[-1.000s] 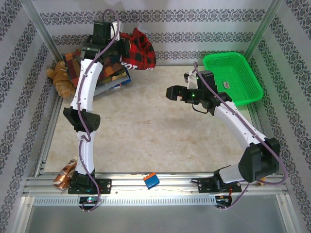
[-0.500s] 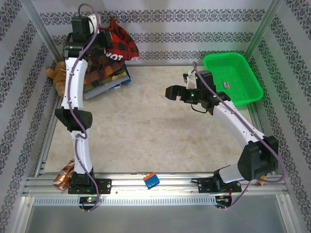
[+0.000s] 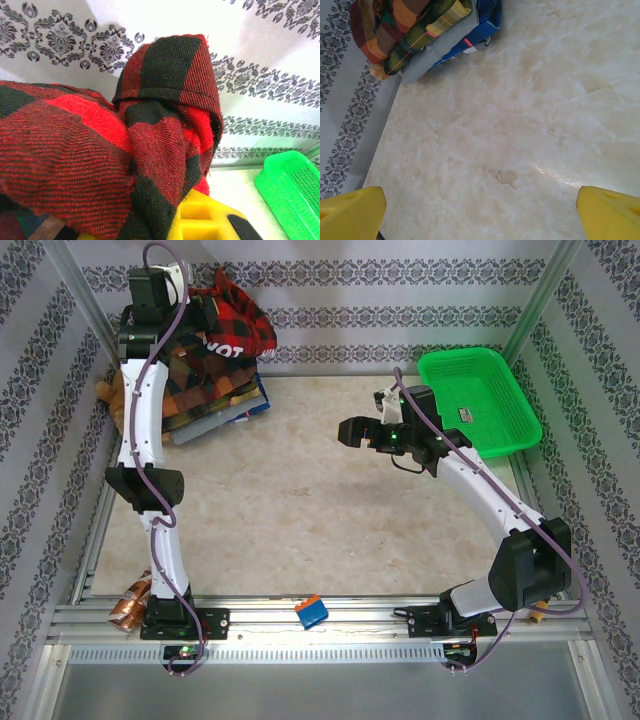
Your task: Fold and stack the long sleeve shirts
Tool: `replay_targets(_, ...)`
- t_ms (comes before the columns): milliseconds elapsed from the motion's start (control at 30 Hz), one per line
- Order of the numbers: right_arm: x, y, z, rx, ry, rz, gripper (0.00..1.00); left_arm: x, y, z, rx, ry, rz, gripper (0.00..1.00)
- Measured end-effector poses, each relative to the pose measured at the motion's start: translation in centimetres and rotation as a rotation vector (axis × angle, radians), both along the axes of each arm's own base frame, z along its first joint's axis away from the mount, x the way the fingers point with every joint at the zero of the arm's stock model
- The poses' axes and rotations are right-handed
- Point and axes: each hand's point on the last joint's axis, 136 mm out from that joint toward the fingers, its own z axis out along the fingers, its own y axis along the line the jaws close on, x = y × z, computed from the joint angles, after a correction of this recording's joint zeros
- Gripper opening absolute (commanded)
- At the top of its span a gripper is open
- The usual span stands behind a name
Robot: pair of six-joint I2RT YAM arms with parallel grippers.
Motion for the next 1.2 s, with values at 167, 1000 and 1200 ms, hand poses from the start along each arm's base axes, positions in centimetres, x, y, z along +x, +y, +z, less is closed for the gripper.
replay_targets(167,0.0,0.0,0.0,0.0,0.0,0.0,0.98,0.0,0.9,0.0,0.009,-0.001,0.003,0.0)
replay_targets(1000,0.5,0.3,0.8,0.011,0.006,-0.008,0.98,-1.6,13.0,-11.9,0.115,0.351,0.222,0.0)
replay_targets(1200,0.6,0.3,0.6,0.008,0.015,-0.008,0.98,-2.3,15.5,-15.3,0.163,0.451,0.308,0.11)
